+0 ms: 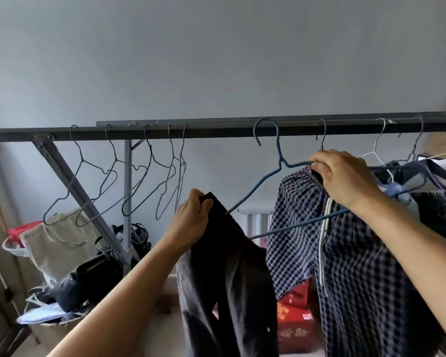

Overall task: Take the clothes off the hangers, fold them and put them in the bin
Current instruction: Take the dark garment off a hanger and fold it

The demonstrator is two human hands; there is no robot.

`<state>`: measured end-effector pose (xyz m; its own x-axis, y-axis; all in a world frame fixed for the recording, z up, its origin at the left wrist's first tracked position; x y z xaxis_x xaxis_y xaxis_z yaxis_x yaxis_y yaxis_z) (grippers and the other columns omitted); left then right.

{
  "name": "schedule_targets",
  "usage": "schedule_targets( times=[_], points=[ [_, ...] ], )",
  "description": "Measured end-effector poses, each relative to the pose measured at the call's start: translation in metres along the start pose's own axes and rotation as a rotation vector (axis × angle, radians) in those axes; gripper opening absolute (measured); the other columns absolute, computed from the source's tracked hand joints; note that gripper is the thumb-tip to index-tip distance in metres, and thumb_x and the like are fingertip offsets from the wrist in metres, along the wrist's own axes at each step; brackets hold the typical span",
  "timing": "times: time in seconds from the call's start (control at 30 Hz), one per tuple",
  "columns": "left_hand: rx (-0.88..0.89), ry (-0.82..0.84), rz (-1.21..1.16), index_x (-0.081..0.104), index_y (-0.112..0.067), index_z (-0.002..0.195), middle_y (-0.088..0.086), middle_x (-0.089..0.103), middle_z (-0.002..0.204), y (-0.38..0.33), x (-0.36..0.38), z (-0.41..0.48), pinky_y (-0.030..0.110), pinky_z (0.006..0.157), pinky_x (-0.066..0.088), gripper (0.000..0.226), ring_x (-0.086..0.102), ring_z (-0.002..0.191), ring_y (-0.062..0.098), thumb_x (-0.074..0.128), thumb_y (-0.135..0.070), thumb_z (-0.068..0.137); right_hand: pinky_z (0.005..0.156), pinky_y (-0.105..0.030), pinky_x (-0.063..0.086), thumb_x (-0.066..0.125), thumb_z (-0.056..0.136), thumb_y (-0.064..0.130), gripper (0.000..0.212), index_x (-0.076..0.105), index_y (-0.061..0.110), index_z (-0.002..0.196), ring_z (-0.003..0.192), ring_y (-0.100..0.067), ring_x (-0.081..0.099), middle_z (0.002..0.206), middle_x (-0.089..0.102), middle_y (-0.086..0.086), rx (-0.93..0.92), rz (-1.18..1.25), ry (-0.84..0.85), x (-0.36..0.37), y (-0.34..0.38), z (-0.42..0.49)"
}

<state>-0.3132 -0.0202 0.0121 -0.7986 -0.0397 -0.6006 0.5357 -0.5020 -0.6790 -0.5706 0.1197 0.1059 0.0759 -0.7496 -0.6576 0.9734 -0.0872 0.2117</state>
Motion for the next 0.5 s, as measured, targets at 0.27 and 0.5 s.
schedule_targets(
  times=[0.27,0.5],
  points=[
    [-0.111,0.057,0.107,0.051,-0.014,0.106,0.005,0.057,0.100,0.021,-0.017,0.008,0.035,0.076,0.041,0.017,0.053,0.095,0.025,0.047,-0.025,0.095,0.060,-0.030,0.031,0.045,0.102,0.025,0.020,0.063,0.017,0.098,0.073,-0.022,0.050,0.097,0.068,-0.005,0.031,-0.176,0.017,0.018,0.019,0.021],
    [-0.110,-0.062,0.192,0.051,-0.013,0.104,0.001,0.053,0.100,0.031,-0.049,0.008,0.034,0.078,0.037,0.017,0.050,0.098,0.024,0.047,-0.027,0.096,0.068,-0.032,0.029,0.049,0.099,0.017,0.015,0.063,0.017,0.093,0.073,-0.025,0.052,0.092,0.070,-0.006,0.006,-0.245,-0.113,0.010,0.042,0.048]
  ],
)
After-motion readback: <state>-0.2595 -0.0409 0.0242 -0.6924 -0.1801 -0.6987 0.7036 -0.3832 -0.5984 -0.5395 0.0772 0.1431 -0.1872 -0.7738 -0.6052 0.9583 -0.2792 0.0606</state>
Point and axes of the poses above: each hand's wrist, its own z-axis towards the middle knuckle, its own x-axis out of the palm, y = z × x, the point moved 9 cm from there along z, towards the middle knuckle
